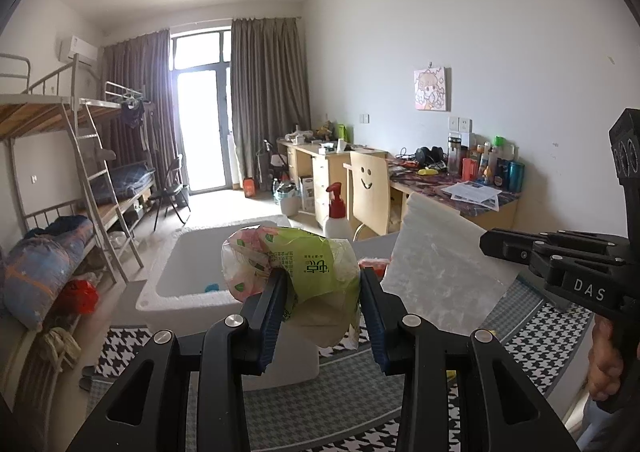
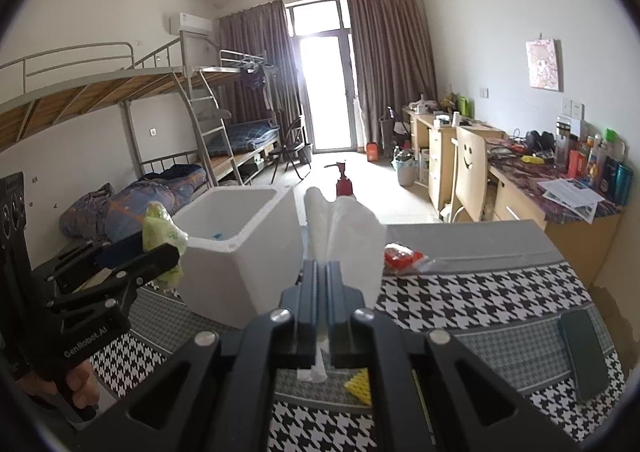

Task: Organize soft objects
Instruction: 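Carry the bag and tissue with both tools over the white foam box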

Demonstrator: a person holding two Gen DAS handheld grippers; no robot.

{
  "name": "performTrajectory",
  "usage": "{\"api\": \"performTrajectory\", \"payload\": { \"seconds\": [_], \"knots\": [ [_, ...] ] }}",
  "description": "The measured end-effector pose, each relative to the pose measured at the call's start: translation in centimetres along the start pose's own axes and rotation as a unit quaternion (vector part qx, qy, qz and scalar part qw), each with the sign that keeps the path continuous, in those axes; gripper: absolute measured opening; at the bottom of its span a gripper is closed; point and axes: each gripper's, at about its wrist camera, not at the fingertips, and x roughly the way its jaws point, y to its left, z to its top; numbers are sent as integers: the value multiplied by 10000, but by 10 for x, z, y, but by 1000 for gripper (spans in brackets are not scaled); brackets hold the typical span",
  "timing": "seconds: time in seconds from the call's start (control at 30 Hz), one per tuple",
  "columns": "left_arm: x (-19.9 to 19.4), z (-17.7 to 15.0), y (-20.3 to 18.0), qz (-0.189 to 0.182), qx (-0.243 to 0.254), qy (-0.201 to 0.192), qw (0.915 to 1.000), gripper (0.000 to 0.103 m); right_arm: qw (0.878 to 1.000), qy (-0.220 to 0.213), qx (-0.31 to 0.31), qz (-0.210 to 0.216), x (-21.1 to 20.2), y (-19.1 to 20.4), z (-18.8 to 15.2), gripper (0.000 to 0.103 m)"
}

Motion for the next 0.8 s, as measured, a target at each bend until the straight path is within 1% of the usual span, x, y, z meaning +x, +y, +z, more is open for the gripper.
{"api": "performTrajectory", "payload": {
  "seconds": [0.13,0.33,0.53,0.8],
  "knots": [
    [5,8,8,13,-66,12,10000,39,10000,-60,-55,51,3,4,8,6],
    [10,24,20,93,-171,-68,9998,39,9998,-100,-112,103,11,11,22,6],
    [16,37,23,277,-212,-125,9993,39,9997,-113,-112,197,18,16,35,6],
    [28,43,31,472,-183,-126,9986,39,9993,-162,-246,233,31,27,54,6]
  ]
}}
